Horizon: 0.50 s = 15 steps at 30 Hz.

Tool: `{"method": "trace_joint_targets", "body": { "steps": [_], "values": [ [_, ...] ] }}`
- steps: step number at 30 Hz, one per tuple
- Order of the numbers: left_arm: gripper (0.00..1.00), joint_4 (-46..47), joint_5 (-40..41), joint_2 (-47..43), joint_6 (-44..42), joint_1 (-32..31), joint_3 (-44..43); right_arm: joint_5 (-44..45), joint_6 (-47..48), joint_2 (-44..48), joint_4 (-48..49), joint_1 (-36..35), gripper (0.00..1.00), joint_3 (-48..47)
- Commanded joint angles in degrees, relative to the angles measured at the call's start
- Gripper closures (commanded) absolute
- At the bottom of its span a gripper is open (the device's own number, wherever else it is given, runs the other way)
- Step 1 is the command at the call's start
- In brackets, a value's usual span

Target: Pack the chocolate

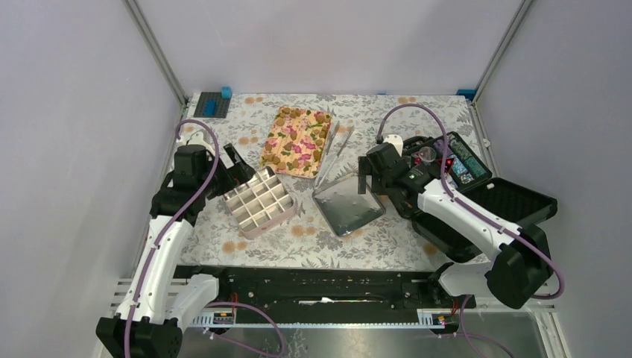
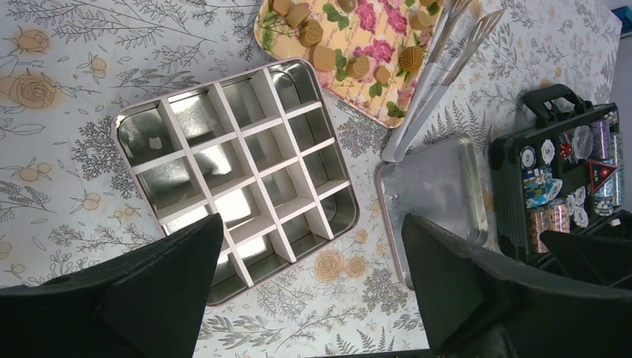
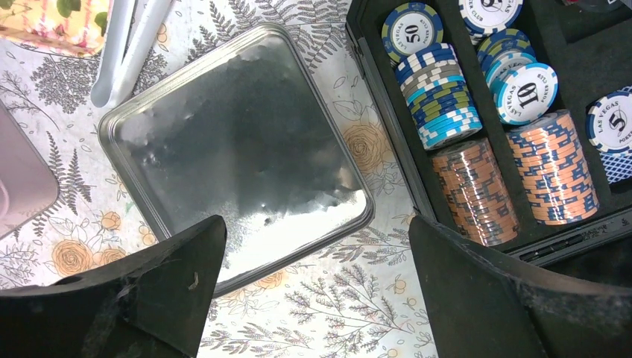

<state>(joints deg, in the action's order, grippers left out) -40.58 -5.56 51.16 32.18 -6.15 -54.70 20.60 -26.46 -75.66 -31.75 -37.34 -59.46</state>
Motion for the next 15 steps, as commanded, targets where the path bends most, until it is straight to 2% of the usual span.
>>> {"method": "trace_joint_targets", "body": {
  "steps": [1, 9, 13, 15],
  "values": [
    [0.01, 2.6, 1.2, 0.0, 1.5, 0.3, 0.7, 1.8, 0.0, 4.6, 4.1, 0.0, 0.01, 2.0],
    [0.01, 3.2, -5.9, 0.3, -2.6, 0.3, 1.5, 3.3, -2.4, 7.6, 10.0, 0.1, 0.00, 7.8],
    [0.01, 3.9, -7.1, -1.5, -3.8, -0.1, 3.1, -0.4, -2.8, 1.7, 10.9, 0.1, 0.01, 4.2],
    [0.01, 3.3, -4.1, -1.4, -4.0, -1.9, 2.9, -3.4, -3.5, -3.2, 11.6, 0.1, 0.00, 0.0]
  ]
}}
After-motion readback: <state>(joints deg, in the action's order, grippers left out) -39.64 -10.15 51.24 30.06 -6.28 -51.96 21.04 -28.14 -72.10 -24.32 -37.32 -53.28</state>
